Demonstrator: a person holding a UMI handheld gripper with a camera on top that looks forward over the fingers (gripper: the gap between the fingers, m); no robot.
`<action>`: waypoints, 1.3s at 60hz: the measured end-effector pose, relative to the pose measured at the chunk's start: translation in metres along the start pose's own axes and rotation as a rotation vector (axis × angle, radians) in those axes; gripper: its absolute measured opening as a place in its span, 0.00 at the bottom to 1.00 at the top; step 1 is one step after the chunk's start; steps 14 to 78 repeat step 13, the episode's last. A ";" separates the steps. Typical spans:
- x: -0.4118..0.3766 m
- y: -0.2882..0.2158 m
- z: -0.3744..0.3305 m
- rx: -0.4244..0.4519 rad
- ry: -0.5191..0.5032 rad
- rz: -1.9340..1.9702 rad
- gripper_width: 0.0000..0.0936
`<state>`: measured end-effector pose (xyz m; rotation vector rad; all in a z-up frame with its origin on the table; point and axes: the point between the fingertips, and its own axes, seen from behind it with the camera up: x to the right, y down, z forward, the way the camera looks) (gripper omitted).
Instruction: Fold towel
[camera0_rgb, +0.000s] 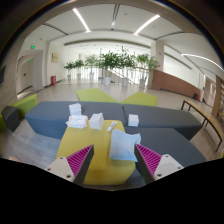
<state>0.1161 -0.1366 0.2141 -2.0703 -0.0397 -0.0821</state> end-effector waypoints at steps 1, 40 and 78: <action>-0.001 -0.002 -0.002 0.009 0.003 -0.011 0.90; -0.001 -0.009 0.002 0.033 -0.002 0.075 0.90; -0.001 -0.009 0.002 0.033 -0.002 0.075 0.90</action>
